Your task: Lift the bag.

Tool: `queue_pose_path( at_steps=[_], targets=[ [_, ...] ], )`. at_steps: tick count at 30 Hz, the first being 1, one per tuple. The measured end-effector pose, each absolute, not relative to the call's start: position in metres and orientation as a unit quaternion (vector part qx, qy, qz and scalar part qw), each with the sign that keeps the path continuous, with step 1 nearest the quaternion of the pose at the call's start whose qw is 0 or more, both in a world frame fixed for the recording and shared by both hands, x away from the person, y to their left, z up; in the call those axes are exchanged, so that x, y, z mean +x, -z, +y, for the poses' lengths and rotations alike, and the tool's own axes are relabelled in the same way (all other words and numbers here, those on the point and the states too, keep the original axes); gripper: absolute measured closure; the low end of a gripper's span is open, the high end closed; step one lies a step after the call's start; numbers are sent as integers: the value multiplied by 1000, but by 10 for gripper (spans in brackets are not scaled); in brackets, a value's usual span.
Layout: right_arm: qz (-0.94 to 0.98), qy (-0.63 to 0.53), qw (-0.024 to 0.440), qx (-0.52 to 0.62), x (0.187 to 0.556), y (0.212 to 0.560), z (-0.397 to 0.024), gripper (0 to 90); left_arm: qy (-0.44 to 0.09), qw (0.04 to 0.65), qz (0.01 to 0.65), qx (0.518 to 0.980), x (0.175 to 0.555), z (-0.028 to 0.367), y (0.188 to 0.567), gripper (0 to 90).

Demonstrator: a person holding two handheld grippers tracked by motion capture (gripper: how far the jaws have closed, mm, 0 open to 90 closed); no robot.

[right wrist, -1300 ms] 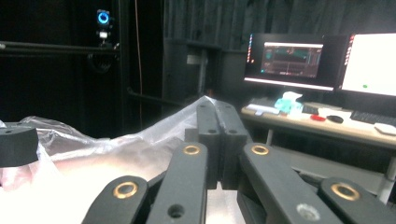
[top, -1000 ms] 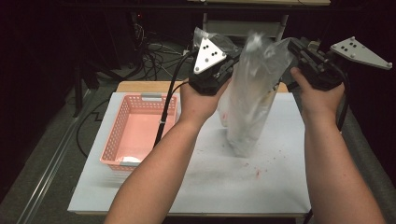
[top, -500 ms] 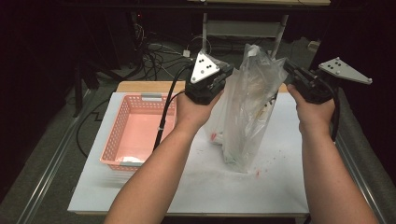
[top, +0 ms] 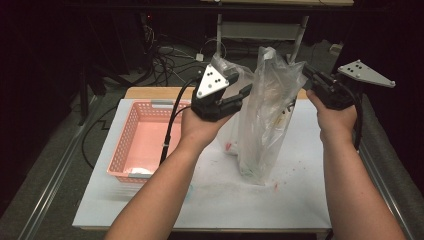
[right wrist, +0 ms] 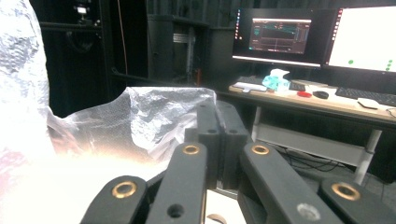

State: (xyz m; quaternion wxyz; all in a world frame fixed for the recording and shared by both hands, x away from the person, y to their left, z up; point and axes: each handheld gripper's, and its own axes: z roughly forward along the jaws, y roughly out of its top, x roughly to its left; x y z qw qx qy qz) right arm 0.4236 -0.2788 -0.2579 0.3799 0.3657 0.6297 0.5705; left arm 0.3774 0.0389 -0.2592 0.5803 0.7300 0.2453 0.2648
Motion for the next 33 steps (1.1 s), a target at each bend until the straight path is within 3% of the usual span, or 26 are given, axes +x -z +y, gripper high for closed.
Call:
queue_pose_path(
  at_steps=[9, 19, 33],
  targets=[
    [637, -564, 381, 361, 422, 259, -275, 896, -228, 574, 266, 740, 342, 65, 304, 375],
    [651, -574, 365, 337, 398, 252, -279, 673, -168, 541, 302, 767, 330, 79, 374, 259],
    [652, -580, 363, 326, 347, 264, -298, 591, -143, 500, 311, 795, 316, 66, 418, 60]
  ],
)
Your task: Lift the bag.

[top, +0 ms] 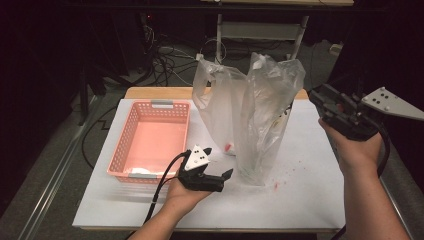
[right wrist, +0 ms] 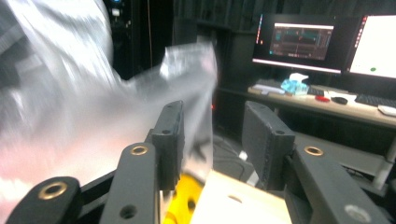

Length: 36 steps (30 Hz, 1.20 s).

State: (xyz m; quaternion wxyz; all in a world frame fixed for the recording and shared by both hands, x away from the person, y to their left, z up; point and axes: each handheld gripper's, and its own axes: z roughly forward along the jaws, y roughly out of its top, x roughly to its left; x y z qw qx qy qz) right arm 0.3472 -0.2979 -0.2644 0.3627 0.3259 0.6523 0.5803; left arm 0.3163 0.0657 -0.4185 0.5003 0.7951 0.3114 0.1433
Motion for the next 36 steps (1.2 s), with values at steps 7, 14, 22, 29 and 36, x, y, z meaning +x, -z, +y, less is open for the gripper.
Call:
queue_pose_path(
  at_steps=[7, 14, 22, 29, 36],
  targets=[
    [671, -563, 338, 344, 341, 305, -301, 529, -131, 481, 304, 812, 313, 50, 438, 0],
    [697, -536, 306, 363, 343, 360, -300, 382, -134, 495, 304, 803, 311, 54, 446, 0],
    [707, -514, 279, 396, 334, 416, -302, 158, -131, 483, 303, 811, 306, 54, 463, 0],
    [729, -484, 260, 408, 325, 451, -299, 2, -140, 486, 313, 804, 306, 59, 470, 0],
    [738, -484, 254, 396, 326, 463, -288, 1, -143, 480, 320, 804, 307, 60, 480, 0]
  ],
)
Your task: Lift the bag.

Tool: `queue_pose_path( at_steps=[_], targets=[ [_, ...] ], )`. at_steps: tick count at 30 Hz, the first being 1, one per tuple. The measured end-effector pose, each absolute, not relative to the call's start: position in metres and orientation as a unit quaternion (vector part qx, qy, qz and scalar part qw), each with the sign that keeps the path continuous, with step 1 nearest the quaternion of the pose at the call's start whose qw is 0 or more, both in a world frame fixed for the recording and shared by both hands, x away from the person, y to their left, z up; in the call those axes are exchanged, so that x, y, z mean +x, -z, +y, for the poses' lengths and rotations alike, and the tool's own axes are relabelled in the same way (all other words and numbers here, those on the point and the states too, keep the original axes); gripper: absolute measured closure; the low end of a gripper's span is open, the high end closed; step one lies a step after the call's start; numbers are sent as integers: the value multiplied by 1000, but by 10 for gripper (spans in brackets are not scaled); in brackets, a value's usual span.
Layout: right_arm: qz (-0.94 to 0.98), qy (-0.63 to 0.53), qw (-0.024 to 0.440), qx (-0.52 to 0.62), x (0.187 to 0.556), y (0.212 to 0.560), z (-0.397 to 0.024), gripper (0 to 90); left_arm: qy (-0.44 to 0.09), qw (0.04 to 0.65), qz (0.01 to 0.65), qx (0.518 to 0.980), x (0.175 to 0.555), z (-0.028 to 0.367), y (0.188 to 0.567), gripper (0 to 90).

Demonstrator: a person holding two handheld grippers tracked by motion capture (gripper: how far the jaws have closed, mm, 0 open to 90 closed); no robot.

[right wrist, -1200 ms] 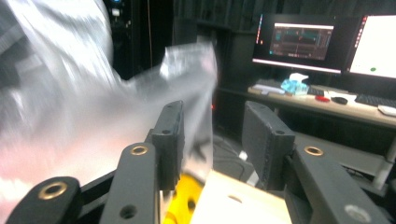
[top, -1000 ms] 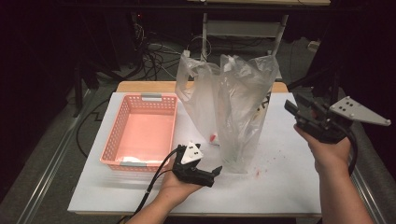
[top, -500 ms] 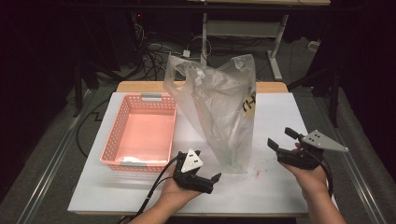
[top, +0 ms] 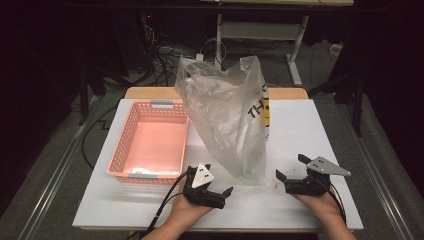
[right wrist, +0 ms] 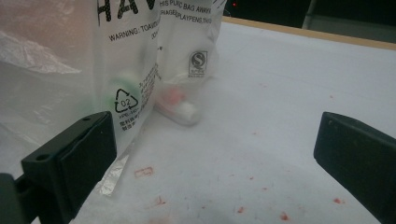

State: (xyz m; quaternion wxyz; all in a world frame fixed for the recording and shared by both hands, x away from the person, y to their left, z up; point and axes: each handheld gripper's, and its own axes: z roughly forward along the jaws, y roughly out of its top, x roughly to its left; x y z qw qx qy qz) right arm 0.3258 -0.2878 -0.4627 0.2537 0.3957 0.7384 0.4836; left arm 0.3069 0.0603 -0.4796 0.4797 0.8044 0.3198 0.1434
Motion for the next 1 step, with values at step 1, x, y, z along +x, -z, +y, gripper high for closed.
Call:
queue_pose_path(
  at_steps=[1],
  targets=[
    [737, -485, 256, 395, 326, 463, -288, 1, -143, 479, 320, 805, 307, 60, 480, 0]
  ],
)
